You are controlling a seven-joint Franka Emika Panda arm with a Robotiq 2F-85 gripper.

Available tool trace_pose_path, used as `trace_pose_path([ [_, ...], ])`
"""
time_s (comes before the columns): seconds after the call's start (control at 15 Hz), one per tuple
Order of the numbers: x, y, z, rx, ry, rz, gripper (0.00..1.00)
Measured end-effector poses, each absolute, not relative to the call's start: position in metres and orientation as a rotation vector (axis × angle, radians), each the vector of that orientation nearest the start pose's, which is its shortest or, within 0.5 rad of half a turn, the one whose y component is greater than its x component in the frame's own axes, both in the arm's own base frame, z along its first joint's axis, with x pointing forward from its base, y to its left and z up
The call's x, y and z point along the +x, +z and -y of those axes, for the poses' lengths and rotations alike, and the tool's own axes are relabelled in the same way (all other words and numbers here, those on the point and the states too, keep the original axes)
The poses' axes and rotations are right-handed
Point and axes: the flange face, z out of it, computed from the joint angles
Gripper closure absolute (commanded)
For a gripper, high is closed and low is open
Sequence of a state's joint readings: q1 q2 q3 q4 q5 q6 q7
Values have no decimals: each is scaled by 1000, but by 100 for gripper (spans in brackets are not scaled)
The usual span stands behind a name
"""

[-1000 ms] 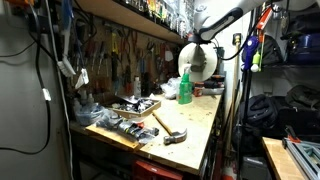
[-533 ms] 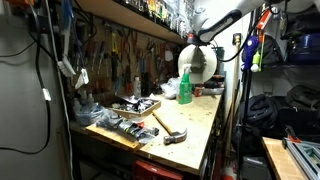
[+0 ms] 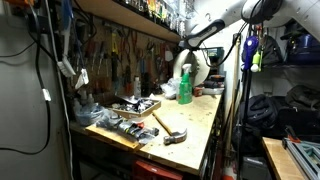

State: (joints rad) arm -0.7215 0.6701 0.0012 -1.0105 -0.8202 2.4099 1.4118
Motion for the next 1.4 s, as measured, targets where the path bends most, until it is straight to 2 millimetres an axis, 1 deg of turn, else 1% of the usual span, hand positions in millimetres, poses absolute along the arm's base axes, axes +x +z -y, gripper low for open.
trace_pose_path([
  [0.2,607,548,524,-2003,-1545,-2536,99],
  [0.4,610,540,534,-1875,-1525,-2653,99],
  [0.67,603,528,555,-1756,-1520,-2715,99],
  [1.0,587,526,580,-1609,-1524,-2711,99],
  [1.13,583,527,586,-1539,-1540,-2702,99],
  [1.4,585,524,590,-1360,-1621,-2659,99],
])
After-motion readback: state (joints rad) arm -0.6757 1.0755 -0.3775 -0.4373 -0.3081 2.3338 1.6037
